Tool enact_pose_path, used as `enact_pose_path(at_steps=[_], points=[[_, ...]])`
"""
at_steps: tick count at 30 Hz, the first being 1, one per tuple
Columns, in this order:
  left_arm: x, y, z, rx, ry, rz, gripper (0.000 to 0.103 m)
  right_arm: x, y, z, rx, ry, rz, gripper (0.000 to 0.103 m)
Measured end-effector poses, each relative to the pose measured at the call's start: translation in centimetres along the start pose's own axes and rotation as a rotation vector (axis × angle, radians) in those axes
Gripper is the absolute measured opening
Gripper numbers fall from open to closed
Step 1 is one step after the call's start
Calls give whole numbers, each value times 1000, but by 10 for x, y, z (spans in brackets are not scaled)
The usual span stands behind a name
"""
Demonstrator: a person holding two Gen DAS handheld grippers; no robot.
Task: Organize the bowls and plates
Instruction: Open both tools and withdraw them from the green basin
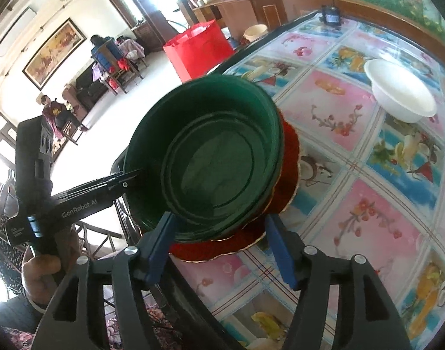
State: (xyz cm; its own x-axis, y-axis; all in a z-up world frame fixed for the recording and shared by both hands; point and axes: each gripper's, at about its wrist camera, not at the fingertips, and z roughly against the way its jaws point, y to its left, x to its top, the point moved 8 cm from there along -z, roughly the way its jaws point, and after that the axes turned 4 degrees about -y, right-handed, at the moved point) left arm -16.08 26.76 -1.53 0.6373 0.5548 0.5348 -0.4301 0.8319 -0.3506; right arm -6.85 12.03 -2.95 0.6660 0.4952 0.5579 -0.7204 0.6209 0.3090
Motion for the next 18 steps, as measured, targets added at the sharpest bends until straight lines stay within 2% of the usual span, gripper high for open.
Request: enact_pose_path(at_steps=[3,7,13,16,18], points=[[3,-1,6,1,-23,-2,42,-2,-7,8,3,-20,-18,68],[10,-2,23,44,-92,-43,53,-5,-19,17,1,-40,-45,70],[24,-9,44,73,-190,-69,56,-8,-38,35,-3,-79,-92,74],[31,-28,46,47,-205,-101,64,-12,-59,46,-25,-105,-141,76],[35,-45,43,23,-208,-124,64,-15,-76,54,-43,-120,-180,76]])
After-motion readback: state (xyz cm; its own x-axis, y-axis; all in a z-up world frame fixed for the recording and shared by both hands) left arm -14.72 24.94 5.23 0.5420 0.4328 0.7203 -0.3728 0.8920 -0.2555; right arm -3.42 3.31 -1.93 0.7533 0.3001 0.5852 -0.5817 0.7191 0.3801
